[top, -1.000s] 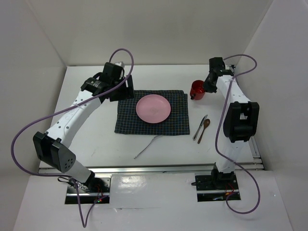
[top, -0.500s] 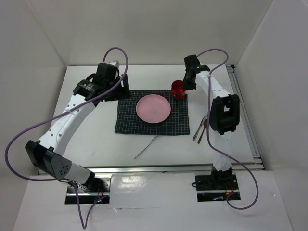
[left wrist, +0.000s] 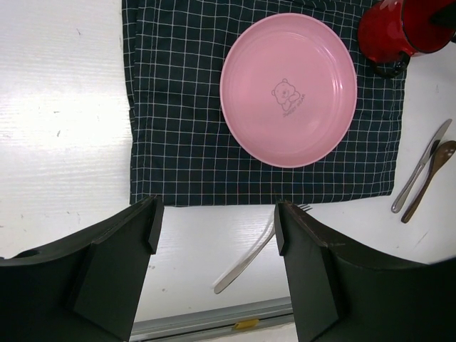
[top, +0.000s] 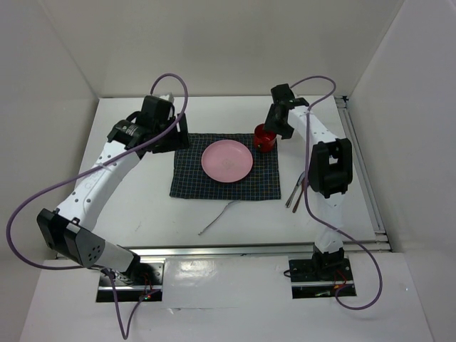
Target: Set the dinner table for one person
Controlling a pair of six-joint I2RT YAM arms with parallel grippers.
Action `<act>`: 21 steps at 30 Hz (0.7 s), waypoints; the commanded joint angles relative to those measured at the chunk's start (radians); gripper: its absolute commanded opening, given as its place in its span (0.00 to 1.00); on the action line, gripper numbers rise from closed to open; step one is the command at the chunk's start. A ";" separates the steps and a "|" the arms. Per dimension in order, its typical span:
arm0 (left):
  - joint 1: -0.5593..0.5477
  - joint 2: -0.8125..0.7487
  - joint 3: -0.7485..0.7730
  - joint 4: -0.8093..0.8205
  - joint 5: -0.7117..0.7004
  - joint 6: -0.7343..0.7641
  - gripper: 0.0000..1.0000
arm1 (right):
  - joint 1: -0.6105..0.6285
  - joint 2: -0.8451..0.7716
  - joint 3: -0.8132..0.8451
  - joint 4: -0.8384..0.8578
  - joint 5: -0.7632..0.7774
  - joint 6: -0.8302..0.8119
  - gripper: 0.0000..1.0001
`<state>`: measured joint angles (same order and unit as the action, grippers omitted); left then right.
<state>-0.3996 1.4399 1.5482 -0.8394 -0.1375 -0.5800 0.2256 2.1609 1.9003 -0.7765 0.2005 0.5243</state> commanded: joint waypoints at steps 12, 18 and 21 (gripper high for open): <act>-0.051 -0.036 -0.112 0.052 0.024 0.133 0.76 | -0.058 -0.514 -0.326 0.051 0.007 -0.001 0.83; -0.299 -0.056 -0.405 0.209 0.104 0.169 0.64 | -0.104 -0.826 -0.661 0.049 -0.036 0.029 0.82; -0.392 -0.020 -0.482 0.241 0.079 0.151 0.82 | -0.114 -0.874 -0.725 0.028 -0.075 0.029 0.82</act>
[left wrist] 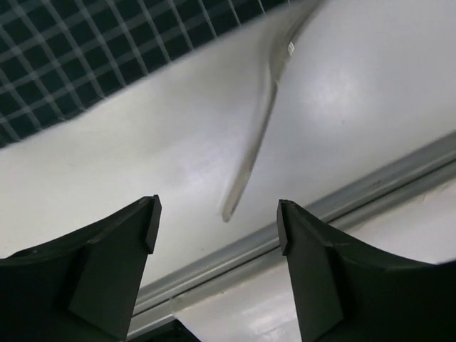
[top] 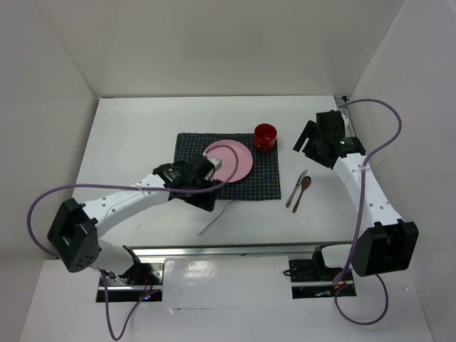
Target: Set the dinner table for one person
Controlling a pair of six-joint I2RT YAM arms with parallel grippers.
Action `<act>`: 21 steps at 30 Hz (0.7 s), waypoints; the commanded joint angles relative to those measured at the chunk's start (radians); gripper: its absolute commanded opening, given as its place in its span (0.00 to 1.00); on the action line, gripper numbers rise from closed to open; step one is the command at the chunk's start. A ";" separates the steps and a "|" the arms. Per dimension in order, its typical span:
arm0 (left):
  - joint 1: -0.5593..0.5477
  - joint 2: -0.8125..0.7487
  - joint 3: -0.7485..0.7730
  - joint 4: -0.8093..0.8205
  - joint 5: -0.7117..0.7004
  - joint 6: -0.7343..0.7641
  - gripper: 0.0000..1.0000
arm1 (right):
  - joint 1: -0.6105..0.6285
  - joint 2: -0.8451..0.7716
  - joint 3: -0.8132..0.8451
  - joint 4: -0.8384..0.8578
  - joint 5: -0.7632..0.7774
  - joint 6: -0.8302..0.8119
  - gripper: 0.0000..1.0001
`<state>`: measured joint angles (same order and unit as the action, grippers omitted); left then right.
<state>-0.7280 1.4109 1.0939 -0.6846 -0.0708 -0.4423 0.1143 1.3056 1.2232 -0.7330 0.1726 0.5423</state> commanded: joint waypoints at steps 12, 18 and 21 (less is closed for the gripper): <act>-0.261 0.252 -0.049 0.149 -0.164 -0.068 0.73 | -0.002 -0.048 -0.050 -0.045 -0.065 0.011 0.82; -0.261 0.304 -0.060 0.183 -0.199 -0.081 0.66 | -0.002 -0.058 -0.050 -0.045 -0.056 0.002 0.80; -0.261 0.338 -0.060 0.195 -0.215 -0.092 0.40 | -0.002 -0.058 -0.059 -0.045 -0.047 0.002 0.79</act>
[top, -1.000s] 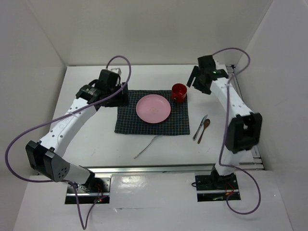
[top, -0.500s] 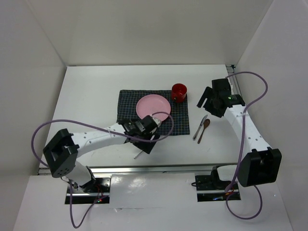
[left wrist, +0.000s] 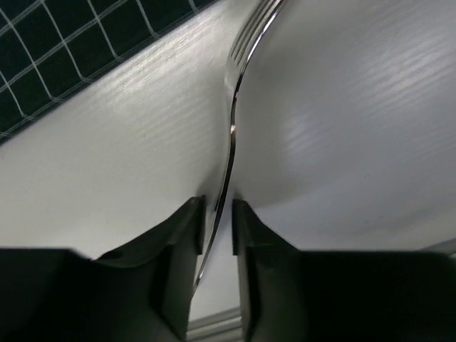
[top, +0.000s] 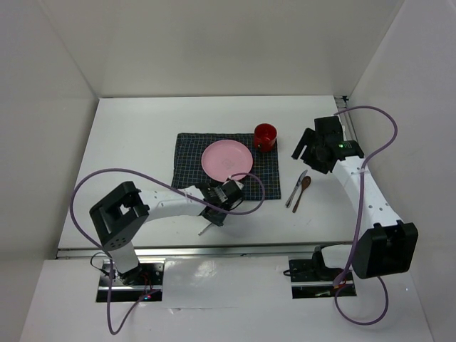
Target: Set the dinner table for one person
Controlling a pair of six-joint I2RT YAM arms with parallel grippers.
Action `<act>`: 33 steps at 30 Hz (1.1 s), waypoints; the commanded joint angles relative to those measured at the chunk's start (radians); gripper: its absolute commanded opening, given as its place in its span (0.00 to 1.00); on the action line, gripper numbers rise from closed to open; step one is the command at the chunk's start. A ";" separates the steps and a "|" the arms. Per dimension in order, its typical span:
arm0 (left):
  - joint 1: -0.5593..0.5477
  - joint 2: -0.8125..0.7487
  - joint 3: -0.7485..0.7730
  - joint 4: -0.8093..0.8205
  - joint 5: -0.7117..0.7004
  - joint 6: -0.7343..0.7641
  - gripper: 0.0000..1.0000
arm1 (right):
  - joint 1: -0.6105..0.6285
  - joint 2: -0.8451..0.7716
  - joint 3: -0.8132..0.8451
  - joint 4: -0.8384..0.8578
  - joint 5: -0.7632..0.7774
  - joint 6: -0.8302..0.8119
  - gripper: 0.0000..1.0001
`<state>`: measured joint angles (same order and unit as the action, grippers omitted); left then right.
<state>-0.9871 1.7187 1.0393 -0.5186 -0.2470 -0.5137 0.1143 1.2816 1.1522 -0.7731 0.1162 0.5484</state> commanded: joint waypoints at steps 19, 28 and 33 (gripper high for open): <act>0.226 -0.375 0.164 -0.185 0.293 0.090 0.00 | -0.002 -0.045 0.024 -0.005 0.002 -0.013 0.79; 0.563 0.005 0.491 -0.252 0.146 0.122 0.00 | -0.002 -0.054 0.024 -0.005 -0.018 -0.022 0.79; 0.631 0.171 0.559 -0.202 0.172 0.144 0.00 | -0.011 -0.064 0.024 -0.015 -0.018 -0.022 0.79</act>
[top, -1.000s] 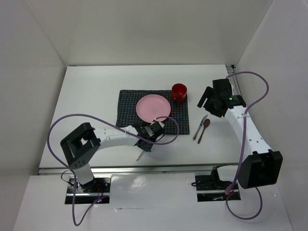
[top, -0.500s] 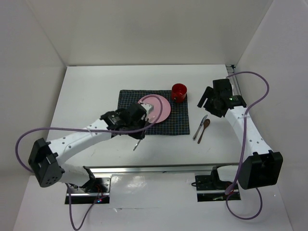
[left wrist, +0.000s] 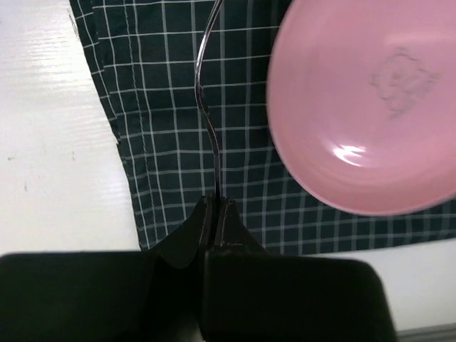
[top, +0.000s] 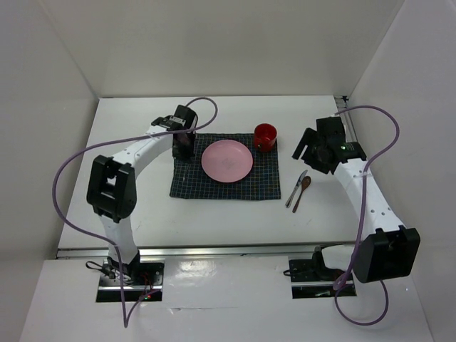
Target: Set the dinner table for one person
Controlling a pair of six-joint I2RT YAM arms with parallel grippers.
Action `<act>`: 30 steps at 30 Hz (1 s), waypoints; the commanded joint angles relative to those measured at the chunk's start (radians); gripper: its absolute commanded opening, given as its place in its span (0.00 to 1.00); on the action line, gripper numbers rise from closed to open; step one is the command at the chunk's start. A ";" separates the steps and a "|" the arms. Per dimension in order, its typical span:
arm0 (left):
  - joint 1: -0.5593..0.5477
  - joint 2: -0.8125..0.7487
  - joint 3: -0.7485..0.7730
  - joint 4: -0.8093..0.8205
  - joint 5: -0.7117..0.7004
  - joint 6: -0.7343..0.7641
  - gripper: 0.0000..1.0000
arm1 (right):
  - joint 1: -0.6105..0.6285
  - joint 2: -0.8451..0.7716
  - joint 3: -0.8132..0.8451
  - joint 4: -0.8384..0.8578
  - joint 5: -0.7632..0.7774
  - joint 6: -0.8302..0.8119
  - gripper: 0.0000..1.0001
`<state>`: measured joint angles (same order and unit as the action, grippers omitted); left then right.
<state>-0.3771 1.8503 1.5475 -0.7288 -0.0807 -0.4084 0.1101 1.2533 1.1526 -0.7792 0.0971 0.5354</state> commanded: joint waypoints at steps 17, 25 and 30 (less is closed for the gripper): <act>0.040 0.194 0.031 0.077 0.012 0.020 0.03 | -0.007 -0.045 -0.171 -0.028 0.012 0.081 0.79; 0.003 0.175 0.051 0.033 -0.040 0.020 0.65 | -0.018 0.026 -0.260 0.006 0.030 0.150 0.71; -0.016 0.092 0.060 -0.008 -0.053 0.020 0.71 | -0.041 0.066 -0.315 0.067 0.056 0.130 0.57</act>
<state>-0.3840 2.0254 1.5646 -0.6968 -0.1085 -0.3943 0.0841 1.2968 0.8577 -0.7742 0.1188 0.6598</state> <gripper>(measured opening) 0.709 0.584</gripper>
